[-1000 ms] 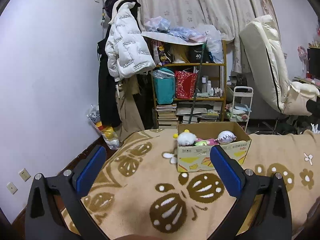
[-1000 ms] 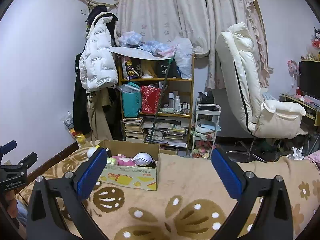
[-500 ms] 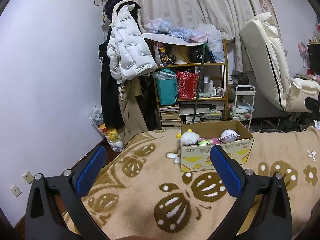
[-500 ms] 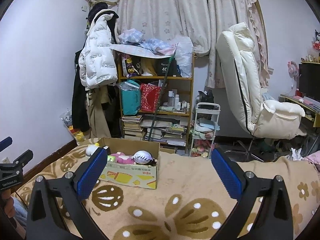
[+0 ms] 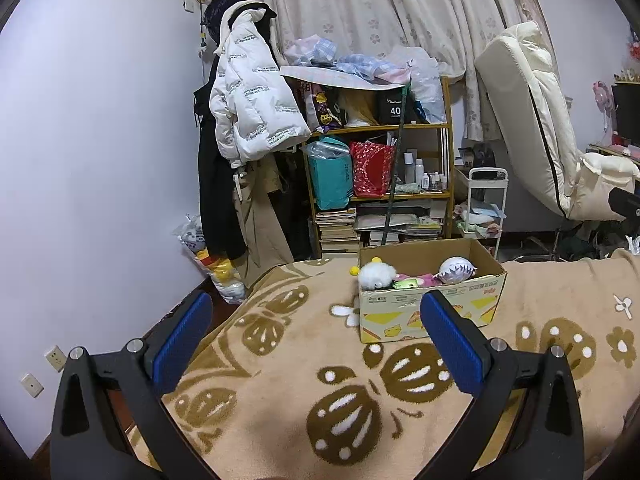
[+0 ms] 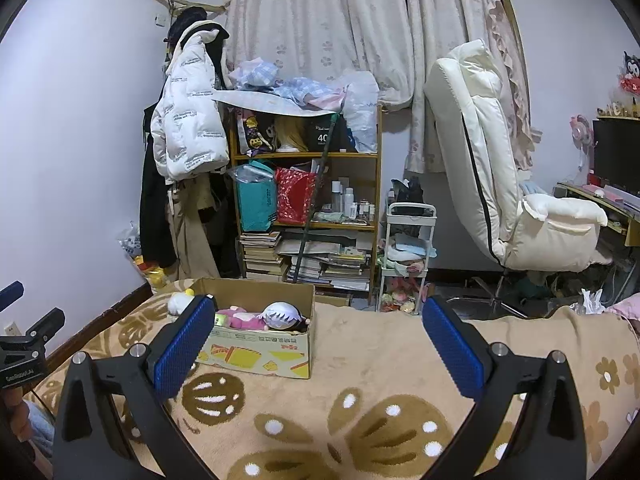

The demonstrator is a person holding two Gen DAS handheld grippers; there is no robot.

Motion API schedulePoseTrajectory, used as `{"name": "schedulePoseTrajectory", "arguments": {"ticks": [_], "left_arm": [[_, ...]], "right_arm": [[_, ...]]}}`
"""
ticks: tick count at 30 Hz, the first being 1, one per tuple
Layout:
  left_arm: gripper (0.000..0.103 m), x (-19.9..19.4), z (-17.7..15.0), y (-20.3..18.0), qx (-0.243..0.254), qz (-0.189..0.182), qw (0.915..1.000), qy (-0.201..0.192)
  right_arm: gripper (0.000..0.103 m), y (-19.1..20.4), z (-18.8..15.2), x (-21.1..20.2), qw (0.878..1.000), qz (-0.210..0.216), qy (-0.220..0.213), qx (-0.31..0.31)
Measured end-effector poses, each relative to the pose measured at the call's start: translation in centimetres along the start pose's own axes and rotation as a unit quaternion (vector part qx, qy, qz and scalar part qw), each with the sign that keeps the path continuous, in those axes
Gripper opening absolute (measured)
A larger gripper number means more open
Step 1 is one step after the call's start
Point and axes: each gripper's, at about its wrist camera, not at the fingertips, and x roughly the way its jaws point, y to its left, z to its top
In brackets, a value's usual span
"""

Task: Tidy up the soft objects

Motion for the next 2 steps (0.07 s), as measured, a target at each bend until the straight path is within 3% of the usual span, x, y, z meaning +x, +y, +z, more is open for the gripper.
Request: {"name": "schedulePoseTrajectory", "arguments": {"ticks": [2], "left_arm": [[0.102, 0.06, 0.02, 0.06, -0.002, 0.002, 1.0, 0.001]], "right_arm": [[0.103, 0.01, 0.0, 0.0, 1.0, 0.0, 0.0, -0.001]]}}
